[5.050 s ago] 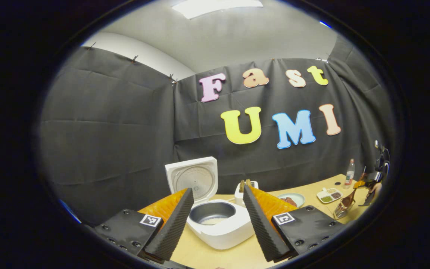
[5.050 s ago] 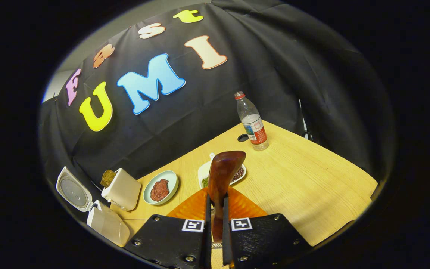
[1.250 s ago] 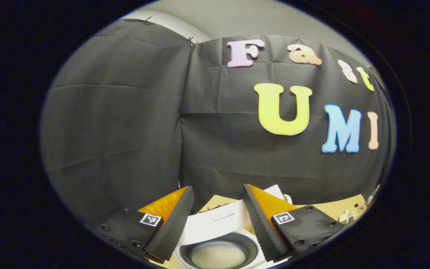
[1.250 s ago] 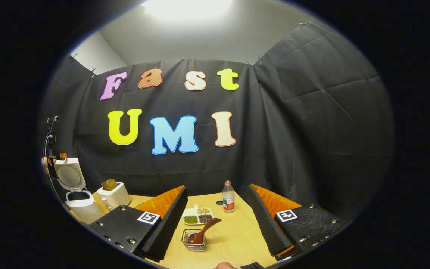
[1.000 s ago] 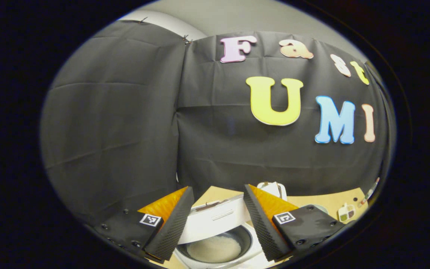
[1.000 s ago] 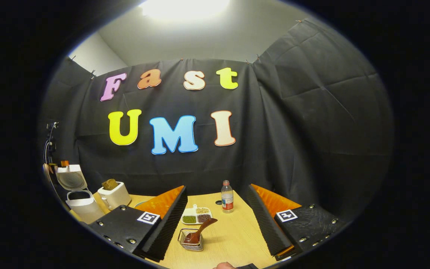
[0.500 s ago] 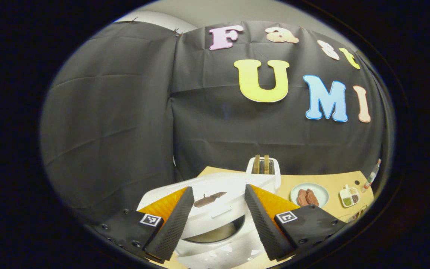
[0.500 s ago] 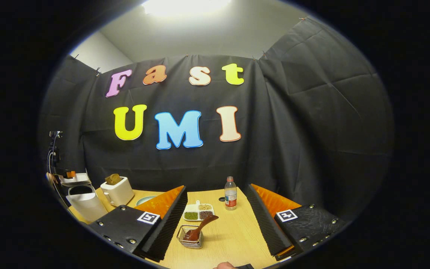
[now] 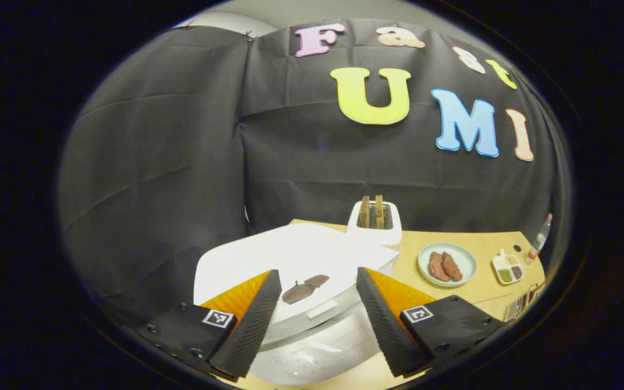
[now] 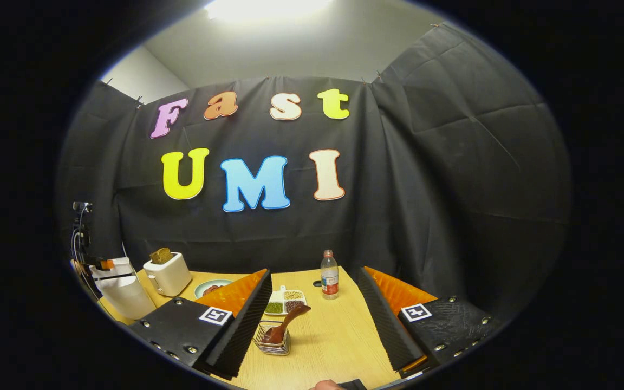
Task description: Close the left gripper, press the button to open the rice cooker; take a wooden spoon from the chopstick holder with the right hand, scoop a spoonful of rice and pour it into the rice cooker, then put the wooden spoon back into the chopstick holder.
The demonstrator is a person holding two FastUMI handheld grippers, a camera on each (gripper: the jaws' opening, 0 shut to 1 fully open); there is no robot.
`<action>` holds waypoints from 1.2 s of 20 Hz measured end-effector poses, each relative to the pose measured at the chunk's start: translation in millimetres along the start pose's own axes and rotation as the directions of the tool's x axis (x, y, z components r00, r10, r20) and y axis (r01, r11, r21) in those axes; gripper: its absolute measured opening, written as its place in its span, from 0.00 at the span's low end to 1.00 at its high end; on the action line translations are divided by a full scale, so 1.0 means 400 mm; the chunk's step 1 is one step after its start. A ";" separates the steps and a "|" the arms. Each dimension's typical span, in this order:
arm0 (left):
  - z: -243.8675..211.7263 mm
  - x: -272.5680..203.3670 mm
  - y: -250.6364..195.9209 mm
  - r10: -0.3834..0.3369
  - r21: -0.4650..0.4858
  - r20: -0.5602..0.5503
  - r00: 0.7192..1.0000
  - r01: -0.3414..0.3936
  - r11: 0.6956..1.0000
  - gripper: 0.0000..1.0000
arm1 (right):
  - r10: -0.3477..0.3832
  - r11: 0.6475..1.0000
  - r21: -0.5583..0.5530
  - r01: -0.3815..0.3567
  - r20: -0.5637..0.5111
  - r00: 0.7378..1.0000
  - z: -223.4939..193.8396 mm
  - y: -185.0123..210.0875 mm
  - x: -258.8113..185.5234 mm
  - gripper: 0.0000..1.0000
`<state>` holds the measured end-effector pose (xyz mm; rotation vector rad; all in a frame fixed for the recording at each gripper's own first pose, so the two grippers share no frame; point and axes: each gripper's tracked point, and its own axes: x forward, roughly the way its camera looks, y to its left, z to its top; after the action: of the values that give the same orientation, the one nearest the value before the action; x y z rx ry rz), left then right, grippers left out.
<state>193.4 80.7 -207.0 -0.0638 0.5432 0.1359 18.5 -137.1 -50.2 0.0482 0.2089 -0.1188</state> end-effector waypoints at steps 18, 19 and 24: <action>-0.075 0.038 -0.032 0.007 -0.032 -0.112 0.994 -0.011 0.999 1.00 | -0.006 1.000 0.016 0.006 -0.009 1.000 -0.014 -0.010 -0.004 0.98; -0.067 0.034 -0.032 -0.003 -0.033 -0.093 0.996 -0.001 0.999 1.00 | 0.001 1.000 0.010 -0.001 -0.002 1.000 -0.007 -0.002 -0.003 0.98; -0.016 -0.020 -0.009 -0.031 -0.067 -0.019 0.999 0.029 0.997 1.00 | 0.057 0.998 -0.012 -0.056 0.036 0.998 0.044 0.069 0.010 0.98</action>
<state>183.9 75.6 -208.5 -0.1388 0.5575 0.1241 29.3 -111.1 -33.0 0.0413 0.1718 -0.0622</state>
